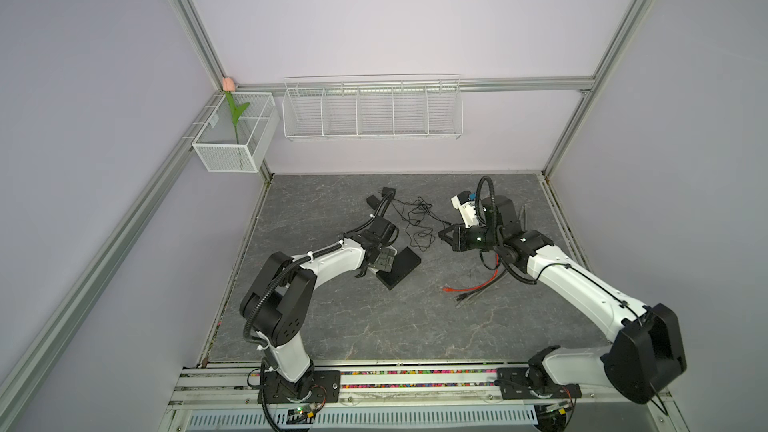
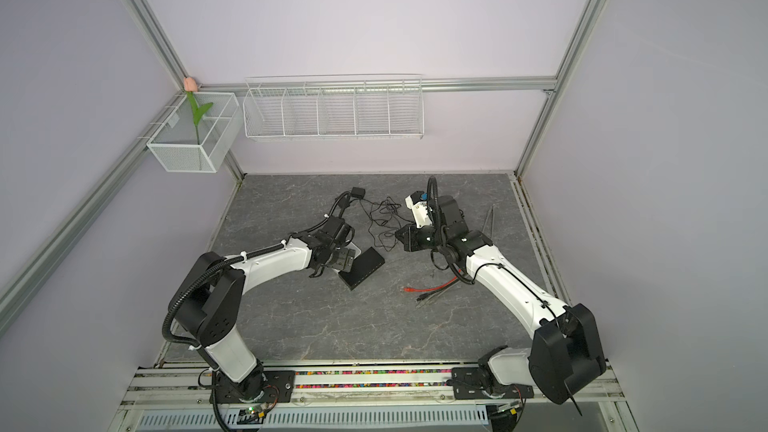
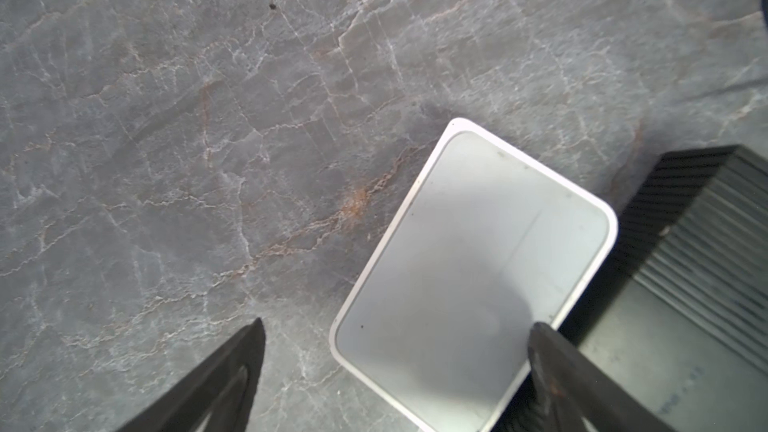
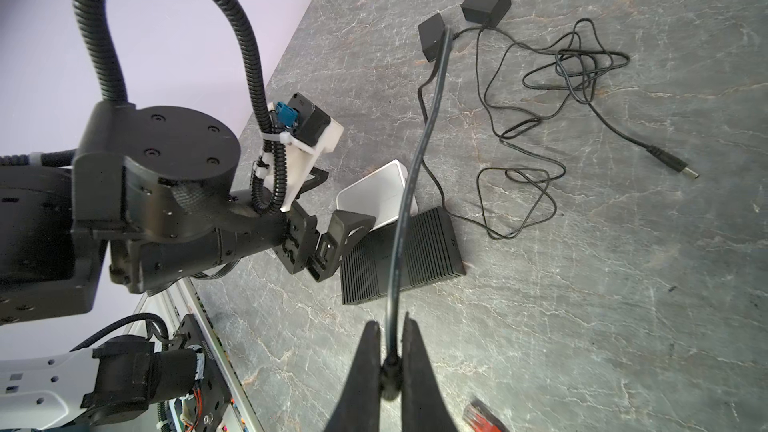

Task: Insert the plug into the switch port
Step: 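Lower the left gripper beside the black switch while the right holds the cable, then close the left gripper on the white router and lift it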

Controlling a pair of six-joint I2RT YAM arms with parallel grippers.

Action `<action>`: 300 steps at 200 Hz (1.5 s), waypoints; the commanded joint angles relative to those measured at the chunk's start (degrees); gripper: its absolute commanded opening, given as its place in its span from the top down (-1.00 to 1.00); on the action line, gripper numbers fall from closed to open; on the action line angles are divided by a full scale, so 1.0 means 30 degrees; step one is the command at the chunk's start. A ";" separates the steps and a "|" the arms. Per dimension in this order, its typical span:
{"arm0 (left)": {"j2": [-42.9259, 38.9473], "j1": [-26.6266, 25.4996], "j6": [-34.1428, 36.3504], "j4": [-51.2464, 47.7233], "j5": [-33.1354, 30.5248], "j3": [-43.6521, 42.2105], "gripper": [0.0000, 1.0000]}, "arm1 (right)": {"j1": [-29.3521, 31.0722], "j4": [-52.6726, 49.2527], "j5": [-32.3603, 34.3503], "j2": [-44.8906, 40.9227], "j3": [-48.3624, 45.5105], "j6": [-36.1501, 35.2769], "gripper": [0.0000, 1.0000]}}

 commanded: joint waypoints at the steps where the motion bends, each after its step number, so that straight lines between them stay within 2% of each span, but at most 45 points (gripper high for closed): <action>1: 0.0476 -0.0126 0.0363 -0.0537 0.0025 0.0281 -0.95 | 0.0107 0.0197 0.0125 -0.0476 -0.0303 -0.0335 0.87; 50: 0.1026 -0.1758 0.0697 -0.0552 0.0936 0.0298 -0.96 | 0.0190 0.0564 -0.0077 -0.0165 -0.0193 -0.0109 0.87; 81: 0.1279 -0.1988 0.0763 -0.0703 0.1402 0.0639 -0.96 | 0.0270 0.0513 -0.0042 -0.0117 -0.0156 -0.0102 0.87; 94: 0.1088 -0.1987 0.0771 -0.0764 0.0880 0.0734 -0.96 | 0.0270 0.0476 0.0016 -0.0139 -0.0178 -0.0160 0.87; 124: 0.0358 -0.1417 0.0980 -0.1112 0.0688 0.1015 -0.97 | 0.0296 0.0418 -0.0009 -0.0233 -0.0306 -0.0272 0.87; 152: -0.0382 -0.0512 0.1672 -0.1172 0.1615 0.1156 -0.98 | 0.0301 0.0443 -0.0155 -0.0191 -0.0350 -0.0378 0.87; 169: -0.0467 0.0203 0.2331 -0.1221 0.2910 0.1397 -0.99 | 0.0286 0.0531 -0.0347 -0.0110 -0.0346 -0.0420 0.87; 202: 0.0699 0.0458 0.3422 -0.2248 0.3971 0.2535 -0.99 | 0.0298 0.0448 -0.0465 -0.0138 -0.0302 -0.0465 0.87; 300: 0.3175 0.0907 0.4106 -0.3308 0.4094 0.4414 -0.99 | 0.0272 0.0394 -0.0859 -0.0502 -0.0592 -0.0656 0.87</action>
